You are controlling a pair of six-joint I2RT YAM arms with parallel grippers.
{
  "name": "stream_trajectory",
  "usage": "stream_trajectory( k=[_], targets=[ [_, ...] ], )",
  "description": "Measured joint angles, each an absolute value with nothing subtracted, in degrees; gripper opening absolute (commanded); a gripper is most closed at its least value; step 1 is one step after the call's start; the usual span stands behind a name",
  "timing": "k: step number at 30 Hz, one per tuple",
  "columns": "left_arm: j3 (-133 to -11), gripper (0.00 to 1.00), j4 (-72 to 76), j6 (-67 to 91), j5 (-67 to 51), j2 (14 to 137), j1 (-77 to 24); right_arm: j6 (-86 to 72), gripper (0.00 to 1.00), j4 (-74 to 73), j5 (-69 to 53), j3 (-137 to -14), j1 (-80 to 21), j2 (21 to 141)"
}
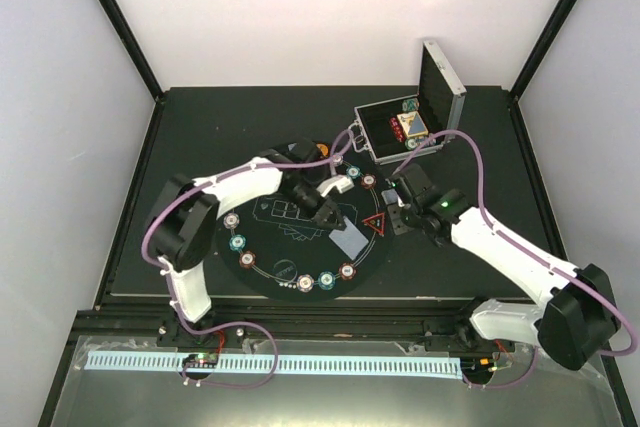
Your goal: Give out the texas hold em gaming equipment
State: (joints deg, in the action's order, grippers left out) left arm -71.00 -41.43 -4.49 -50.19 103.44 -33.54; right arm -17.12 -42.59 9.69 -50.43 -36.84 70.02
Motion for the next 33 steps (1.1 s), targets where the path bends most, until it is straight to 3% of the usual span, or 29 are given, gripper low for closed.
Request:
stream_trajectory(
  k=[17,23,33],
  targets=[
    [-84.2,0.05,-48.2,-12.2,-50.3,121.5,-41.9,-18.2,0.54,-42.8,10.3,-49.8,-36.2,67.0],
    [-84.4,0.18,-48.2,-12.3,-48.2,121.8,-42.2,-18.2,0.54,-42.7,9.9,-49.2,-36.2,66.9],
    [-84.4,0.48,-46.5,-11.3,-42.2,121.8,-42.5,-18.1,0.54,-42.4,8.9,-48.9,-36.2,66.6]
  ],
)
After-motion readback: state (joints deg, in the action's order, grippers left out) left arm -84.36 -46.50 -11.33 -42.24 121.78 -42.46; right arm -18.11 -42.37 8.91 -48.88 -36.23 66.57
